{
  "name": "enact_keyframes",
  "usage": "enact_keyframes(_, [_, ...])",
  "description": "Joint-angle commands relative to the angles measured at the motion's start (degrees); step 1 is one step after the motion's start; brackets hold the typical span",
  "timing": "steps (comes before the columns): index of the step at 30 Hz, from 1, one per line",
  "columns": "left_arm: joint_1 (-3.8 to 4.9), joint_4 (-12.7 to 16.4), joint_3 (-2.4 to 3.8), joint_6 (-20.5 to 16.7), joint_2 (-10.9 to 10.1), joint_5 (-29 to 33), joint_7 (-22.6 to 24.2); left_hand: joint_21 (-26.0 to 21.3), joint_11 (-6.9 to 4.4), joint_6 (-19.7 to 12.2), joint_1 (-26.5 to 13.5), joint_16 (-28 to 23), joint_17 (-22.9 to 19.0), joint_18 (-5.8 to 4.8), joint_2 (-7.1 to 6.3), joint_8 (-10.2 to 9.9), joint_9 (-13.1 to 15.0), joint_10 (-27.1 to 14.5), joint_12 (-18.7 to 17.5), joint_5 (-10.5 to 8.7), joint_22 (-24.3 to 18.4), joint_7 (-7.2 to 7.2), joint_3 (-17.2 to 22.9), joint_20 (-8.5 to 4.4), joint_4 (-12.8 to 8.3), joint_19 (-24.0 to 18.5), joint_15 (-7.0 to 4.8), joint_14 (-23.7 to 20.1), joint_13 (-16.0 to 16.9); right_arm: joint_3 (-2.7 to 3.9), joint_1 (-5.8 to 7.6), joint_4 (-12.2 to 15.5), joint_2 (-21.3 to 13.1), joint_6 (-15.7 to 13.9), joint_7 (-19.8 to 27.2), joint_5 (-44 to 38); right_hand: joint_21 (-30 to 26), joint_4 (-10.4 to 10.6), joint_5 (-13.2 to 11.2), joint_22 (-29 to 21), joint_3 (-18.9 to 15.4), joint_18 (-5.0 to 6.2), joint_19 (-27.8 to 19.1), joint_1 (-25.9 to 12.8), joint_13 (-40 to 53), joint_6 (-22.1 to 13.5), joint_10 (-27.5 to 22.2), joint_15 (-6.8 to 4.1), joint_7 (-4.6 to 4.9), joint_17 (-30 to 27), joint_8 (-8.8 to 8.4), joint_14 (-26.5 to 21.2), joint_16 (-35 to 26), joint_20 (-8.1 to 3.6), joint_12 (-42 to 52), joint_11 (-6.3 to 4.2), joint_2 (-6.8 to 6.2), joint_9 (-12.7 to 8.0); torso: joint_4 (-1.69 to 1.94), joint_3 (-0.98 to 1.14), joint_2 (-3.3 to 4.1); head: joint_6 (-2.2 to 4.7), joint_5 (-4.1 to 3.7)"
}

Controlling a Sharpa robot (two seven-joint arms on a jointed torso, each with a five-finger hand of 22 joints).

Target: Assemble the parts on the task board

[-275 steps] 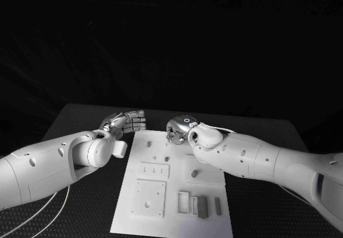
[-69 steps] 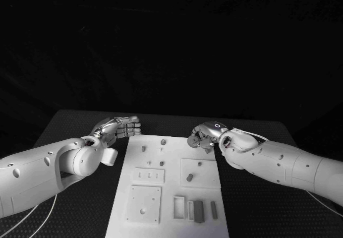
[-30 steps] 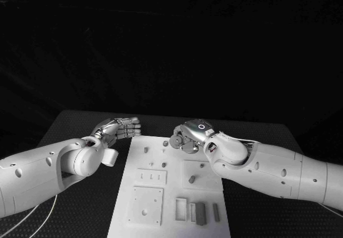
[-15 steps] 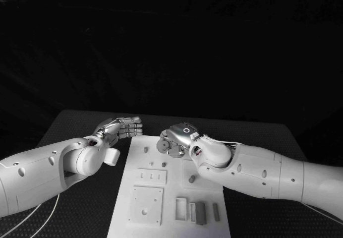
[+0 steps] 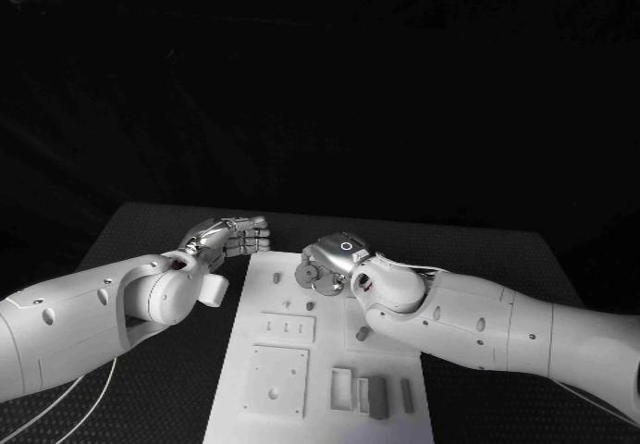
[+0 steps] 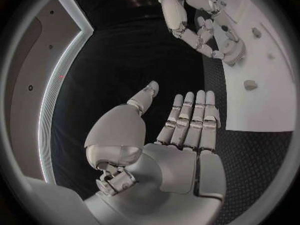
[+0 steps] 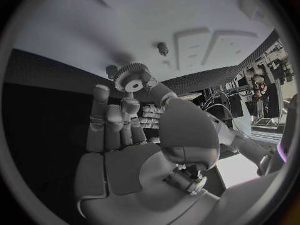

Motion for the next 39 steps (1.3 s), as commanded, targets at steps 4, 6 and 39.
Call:
enact_keyframes(4, [0.06,0.12,0.06,0.01,0.17,0.04,0.35,-0.41,0.44,0.38,-0.20,-0.29,-0.06,0.81,-0.08,-0.26,-0.07,-0.04,-0.31,0.24,-0.06,1.63,-0.08,0.12,-0.11,0.26,0.48,0.05,-0.07,0.01,-0.02,-0.42,0.67,1.12,0.57,-0.08,-0.21,0.05,0.01,0.43,0.29,-0.05,0.43,0.32,-0.07,2.23,0.30,-0.04,2.52,-0.05,-0.15,0.40,-0.23,-0.11,-0.41,0.03,-0.46,1.05,-0.09,0.06,0.05,0.04,0.40])
enact_keyframes(6, [0.06,0.15,0.06,0.06,0.19,0.04,0.34,-0.41,0.44,0.38,-0.20,-0.29,-0.06,0.81,-0.07,-0.26,-0.07,-0.04,-0.31,0.24,-0.06,1.63,-0.08,0.12,-0.11,0.26,0.48,0.05,-0.07,0.01,-0.02,-0.60,0.79,1.20,0.60,-0.08,-0.21,0.05,0.01,0.43,0.30,-0.05,0.43,0.33,-0.07,2.23,0.30,-0.03,2.52,-0.06,-0.16,0.41,-0.23,-0.11,-0.41,0.03,-0.46,1.05,-0.06,0.04,0.02,-0.01,0.31])
enact_keyframes(39, [0.06,0.02,0.06,0.46,0.20,0.04,0.16,-0.52,0.48,0.36,-0.07,-0.36,-0.13,0.80,-0.13,-0.36,-0.13,-0.12,-0.33,0.27,-0.03,1.64,0.08,0.17,-0.07,0.25,0.51,0.04,-0.08,-0.07,-1.29,-5.29,3.38,1.37,1.75,1.98,-0.90,0.04,0.01,0.35,0.56,-0.05,0.12,0.47,-0.08,-0.48,-0.48,0.79,3.48,-0.04,-1.97,-0.08,-0.70,0.14,-0.99,0.94,-1.76,0.26,-0.08,0.04,0.03,-0.15,0.60])
